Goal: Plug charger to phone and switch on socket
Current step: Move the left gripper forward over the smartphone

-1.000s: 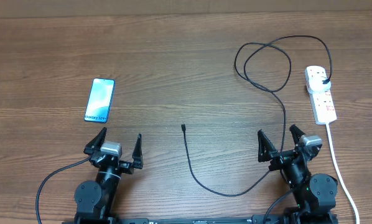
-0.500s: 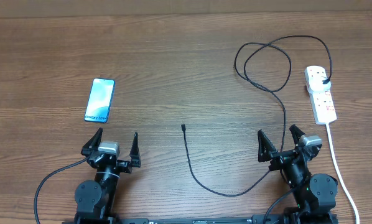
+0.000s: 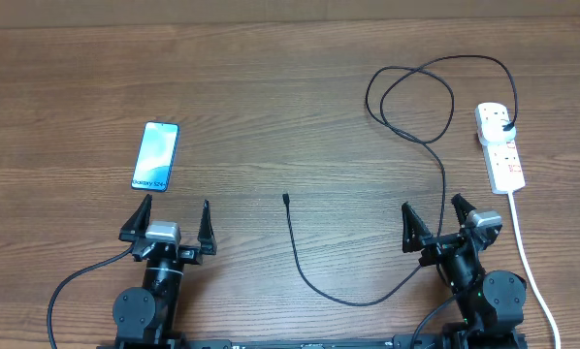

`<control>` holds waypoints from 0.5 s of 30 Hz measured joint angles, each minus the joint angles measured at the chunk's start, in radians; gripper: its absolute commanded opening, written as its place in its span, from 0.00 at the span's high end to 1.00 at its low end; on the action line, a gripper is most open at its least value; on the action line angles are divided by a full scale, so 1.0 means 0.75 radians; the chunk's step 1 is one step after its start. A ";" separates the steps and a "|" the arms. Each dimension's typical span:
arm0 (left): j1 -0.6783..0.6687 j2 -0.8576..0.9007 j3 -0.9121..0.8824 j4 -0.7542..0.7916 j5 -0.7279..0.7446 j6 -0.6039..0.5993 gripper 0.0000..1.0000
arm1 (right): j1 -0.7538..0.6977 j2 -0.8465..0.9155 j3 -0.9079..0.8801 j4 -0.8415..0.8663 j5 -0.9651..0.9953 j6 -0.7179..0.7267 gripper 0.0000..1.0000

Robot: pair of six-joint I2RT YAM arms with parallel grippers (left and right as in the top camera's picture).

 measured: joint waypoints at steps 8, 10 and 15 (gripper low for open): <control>0.000 0.041 0.031 -0.011 -0.008 -0.005 0.00 | 0.000 0.000 0.000 0.000 0.000 -0.001 0.00; 0.000 0.089 0.069 -0.020 -0.008 -0.005 0.00 | 0.000 0.000 0.000 0.001 0.000 0.000 0.00; 0.000 0.326 0.251 -0.026 -0.008 -0.005 0.00 | 0.000 0.000 0.000 0.000 0.000 0.000 0.00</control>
